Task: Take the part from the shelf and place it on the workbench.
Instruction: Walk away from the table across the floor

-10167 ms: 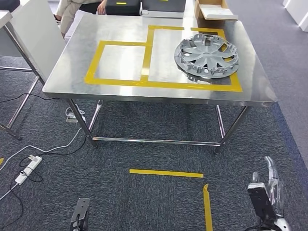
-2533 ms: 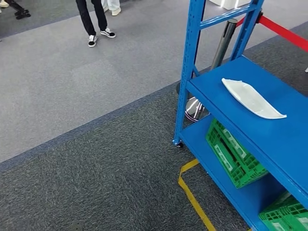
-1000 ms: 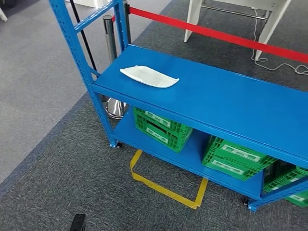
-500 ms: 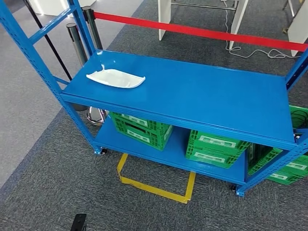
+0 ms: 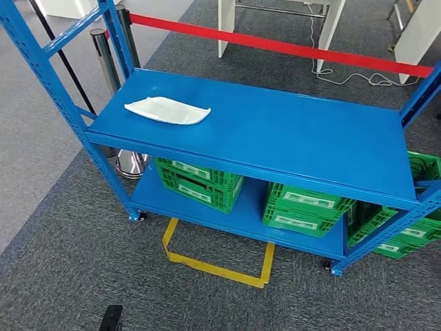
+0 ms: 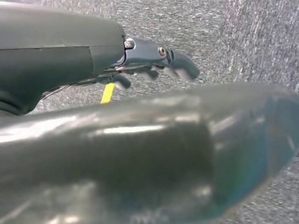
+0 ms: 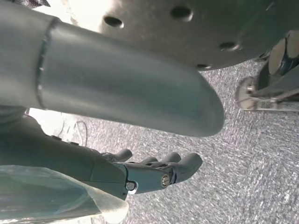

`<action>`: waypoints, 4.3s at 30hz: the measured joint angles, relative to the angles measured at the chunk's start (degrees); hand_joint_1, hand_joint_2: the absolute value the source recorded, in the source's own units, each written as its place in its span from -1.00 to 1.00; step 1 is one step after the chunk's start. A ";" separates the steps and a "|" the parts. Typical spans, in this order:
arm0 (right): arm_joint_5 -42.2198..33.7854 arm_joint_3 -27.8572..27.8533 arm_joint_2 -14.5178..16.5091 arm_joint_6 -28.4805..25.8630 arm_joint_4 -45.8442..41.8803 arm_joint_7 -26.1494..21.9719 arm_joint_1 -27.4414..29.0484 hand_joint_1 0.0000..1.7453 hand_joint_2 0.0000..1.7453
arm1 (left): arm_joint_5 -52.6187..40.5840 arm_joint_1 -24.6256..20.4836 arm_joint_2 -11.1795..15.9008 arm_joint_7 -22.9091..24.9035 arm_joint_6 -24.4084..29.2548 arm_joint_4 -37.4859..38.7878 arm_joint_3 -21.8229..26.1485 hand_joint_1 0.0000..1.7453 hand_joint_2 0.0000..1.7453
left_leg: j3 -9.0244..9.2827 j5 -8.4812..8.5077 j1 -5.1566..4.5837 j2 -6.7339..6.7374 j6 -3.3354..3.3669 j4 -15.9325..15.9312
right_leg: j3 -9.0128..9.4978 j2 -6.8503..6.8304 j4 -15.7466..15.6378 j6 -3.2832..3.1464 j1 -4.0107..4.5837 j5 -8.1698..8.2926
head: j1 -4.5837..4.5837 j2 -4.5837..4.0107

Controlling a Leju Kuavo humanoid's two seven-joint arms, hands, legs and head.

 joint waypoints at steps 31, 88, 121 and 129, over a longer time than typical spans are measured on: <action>0.15 0.13 -0.35 0.46 0.00 -0.77 0.08 -1.00 -1.00 | 0.08 0.11 0.01 0.00 0.12 0.00 0.04 -1.00 -1.00 | -0.22 0.33 0.04 0.10 -0.06 -0.12 | 0.52 -0.29 0.87 -0.10 -0.10 -0.97 | -0.21 0.00; 0.70 0.13 -0.73 2.29 0.00 -1.56 -0.02 -1.00 -1.00 | 0.04 -0.05 0.05 -0.31 -0.99 0.00 0.08 -1.00 -1.00 | -1.14 0.40 0.13 -0.43 -0.13 0.77 | 10.08 -0.53 -12.18 0.10 -0.34 3.21 | -0.58 0.01; -1.53 0.04 -1.05 -0.70 0.03 -0.01 0.62 -1.00 1.00 | 0.55 0.27 0.06 2.91 -2.22 -0.15 -1.01 -1.00 1.00 | -4.82 1.97 0.15 -0.53 -0.17 2.85 | 7.53 -0.42 -4.47 -0.07 -0.25 -4.17 | -0.73 0.00; -10.16 3.87 -2.33 -0.12 0.45 -2.49 5.49 -1.00 1.00 | 6.57 0.42 1.88 4.53 -5.21 -4.31 -7.72 -1.00 1.00 | -3.40 0.42 -0.22 -0.91 -0.94 3.16 | 7.03 -0.47 -11.97 -0.56 -0.19 4.81 | -0.82 0.00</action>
